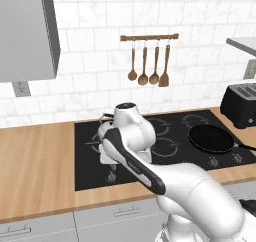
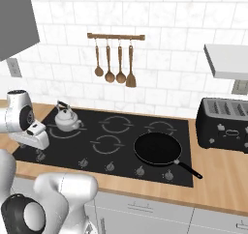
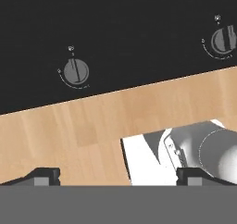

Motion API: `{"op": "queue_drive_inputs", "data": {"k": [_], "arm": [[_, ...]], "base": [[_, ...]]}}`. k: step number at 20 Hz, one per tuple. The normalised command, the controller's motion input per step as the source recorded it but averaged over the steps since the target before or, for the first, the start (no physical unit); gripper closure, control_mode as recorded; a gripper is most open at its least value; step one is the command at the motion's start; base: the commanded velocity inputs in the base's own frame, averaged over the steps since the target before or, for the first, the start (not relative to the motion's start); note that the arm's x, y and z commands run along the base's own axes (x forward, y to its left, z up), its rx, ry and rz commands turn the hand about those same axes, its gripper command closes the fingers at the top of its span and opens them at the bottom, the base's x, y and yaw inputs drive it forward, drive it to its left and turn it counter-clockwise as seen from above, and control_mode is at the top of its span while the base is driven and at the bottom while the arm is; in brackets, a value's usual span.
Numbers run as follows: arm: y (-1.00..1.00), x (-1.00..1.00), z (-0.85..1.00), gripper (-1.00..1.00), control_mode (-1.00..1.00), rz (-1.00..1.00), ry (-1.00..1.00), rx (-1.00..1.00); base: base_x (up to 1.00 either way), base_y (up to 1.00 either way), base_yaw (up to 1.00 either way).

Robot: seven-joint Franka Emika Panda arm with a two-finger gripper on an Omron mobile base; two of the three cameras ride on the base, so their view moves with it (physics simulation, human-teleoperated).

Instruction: Pick the kettle from the counter and place it on a stove burner. Then turn the burner on.

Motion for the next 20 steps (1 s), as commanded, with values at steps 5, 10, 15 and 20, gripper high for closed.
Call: {"op": "queue_drive_inputs", "data": {"k": [5,10,15,20], "arm": [[0.28,0.27,-0.46,-1.0,-1.0,0.0,0.16,0.0],[0.18,0.26,-0.45,-1.0,-1.0,0.0,0.06,0.0],[0.0,0.24,-0.29,-1.0,-1.0,0.0,0.0,0.0],[0.0,0.3,-0.28,-1.0,-1.0,0.0,0.0,0.0]], "base": [[0.0,0.0,0.0],[0.0,0.0,0.0],[0.0,0.0,0.0],[0.0,0.0,0.0]]}}
